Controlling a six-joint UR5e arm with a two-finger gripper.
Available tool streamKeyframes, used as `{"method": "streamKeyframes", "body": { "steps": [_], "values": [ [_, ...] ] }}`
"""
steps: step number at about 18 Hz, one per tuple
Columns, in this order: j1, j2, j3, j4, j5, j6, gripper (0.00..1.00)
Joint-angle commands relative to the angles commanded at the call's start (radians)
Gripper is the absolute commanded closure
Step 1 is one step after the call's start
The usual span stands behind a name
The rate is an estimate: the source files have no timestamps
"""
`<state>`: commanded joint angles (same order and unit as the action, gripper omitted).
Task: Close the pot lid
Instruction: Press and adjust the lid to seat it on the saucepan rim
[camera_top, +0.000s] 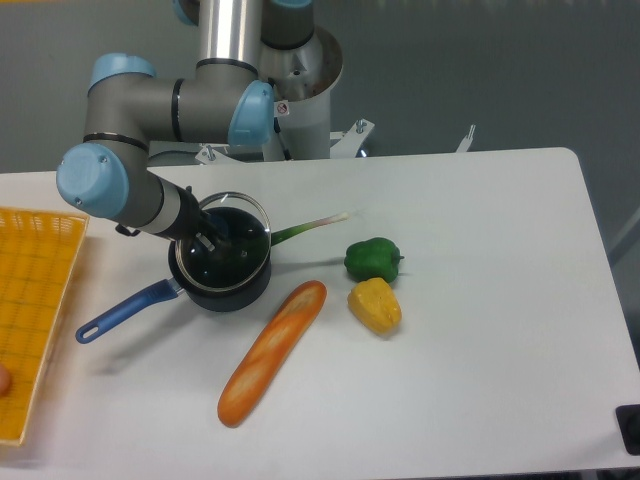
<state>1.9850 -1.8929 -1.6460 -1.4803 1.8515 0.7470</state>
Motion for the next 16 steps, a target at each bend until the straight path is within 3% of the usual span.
{"method": "streamKeyframes", "body": {
  "steps": [16],
  "values": [
    [0.0,-0.008,0.0,0.0,0.0,0.0,0.47]
  ]
}}
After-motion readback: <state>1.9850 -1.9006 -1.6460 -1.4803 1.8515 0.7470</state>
